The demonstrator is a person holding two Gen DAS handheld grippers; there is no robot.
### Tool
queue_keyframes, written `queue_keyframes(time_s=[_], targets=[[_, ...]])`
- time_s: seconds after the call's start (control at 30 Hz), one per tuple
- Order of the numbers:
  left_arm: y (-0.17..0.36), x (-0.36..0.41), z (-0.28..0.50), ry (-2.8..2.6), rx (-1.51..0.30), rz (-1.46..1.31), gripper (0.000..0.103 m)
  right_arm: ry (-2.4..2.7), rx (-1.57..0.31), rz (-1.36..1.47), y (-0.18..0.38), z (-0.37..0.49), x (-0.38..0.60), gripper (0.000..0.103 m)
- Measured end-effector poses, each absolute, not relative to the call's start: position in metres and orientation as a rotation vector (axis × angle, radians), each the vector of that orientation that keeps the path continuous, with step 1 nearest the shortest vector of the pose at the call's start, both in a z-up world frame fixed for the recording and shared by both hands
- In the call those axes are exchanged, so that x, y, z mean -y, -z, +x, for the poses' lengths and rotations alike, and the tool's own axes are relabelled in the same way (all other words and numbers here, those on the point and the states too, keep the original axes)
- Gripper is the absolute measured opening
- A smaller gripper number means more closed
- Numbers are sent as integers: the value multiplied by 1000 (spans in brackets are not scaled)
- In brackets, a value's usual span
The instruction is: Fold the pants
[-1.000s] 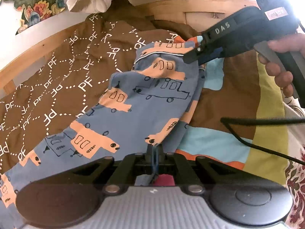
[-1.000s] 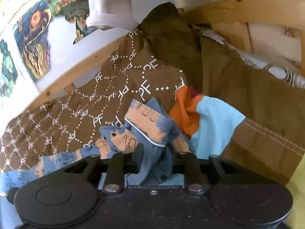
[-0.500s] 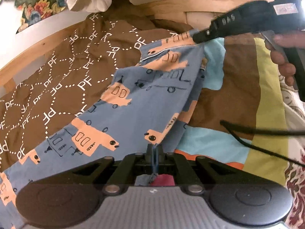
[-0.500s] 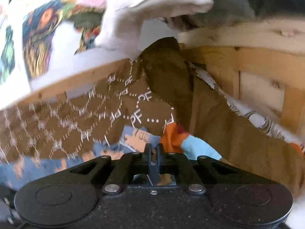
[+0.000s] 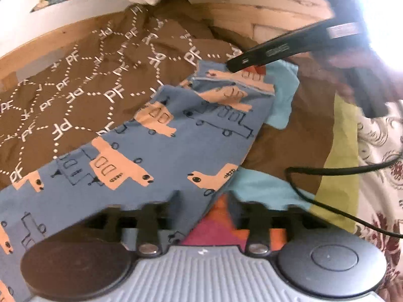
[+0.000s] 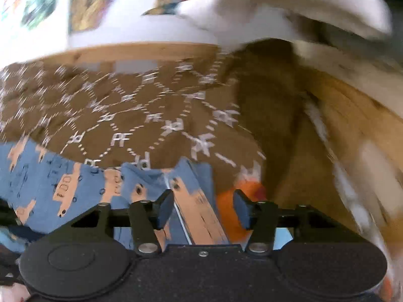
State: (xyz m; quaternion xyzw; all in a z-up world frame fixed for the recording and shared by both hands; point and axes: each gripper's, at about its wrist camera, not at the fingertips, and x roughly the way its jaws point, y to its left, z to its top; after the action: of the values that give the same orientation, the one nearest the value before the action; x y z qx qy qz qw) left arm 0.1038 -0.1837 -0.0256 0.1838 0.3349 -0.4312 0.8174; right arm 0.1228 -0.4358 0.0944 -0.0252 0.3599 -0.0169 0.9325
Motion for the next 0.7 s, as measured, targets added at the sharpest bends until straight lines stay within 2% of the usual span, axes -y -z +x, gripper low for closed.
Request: queue_keyframes(time_s=[0.03, 0.07, 0.27, 0.33, 0.37, 0.5, 0.57, 0.63, 0.67, 0.7], targets=[[23, 179, 103, 915, -706, 373, 64, 22, -733, -89, -94, 132, 432, 40], [21, 176, 103, 910, -709, 357, 64, 17, -734, -117, -91, 142, 429, 34], [21, 162, 110, 830, -738, 357, 64, -59, -803, -114, -77, 172, 429, 25], [22, 156, 113, 804, -753, 347, 64, -74, -803, -136, -77, 171, 424, 12], [22, 154, 115, 794, -761, 341, 64, -75, -800, -158, -77, 169, 422, 8], [24, 149, 121, 764, -781, 319, 65, -3, -731, -155, -85, 161, 423, 6], [22, 148, 122, 757, -776, 318, 69, 37, -708, -128, -88, 159, 429, 6], [21, 145, 123, 752, -770, 317, 70, 18, -742, -130, -83, 162, 431, 12], [19, 143, 124, 750, -770, 312, 71, 10, -767, -138, -79, 165, 430, 26], [17, 140, 126, 748, -771, 307, 71, 7, -777, -138, -77, 165, 430, 46]])
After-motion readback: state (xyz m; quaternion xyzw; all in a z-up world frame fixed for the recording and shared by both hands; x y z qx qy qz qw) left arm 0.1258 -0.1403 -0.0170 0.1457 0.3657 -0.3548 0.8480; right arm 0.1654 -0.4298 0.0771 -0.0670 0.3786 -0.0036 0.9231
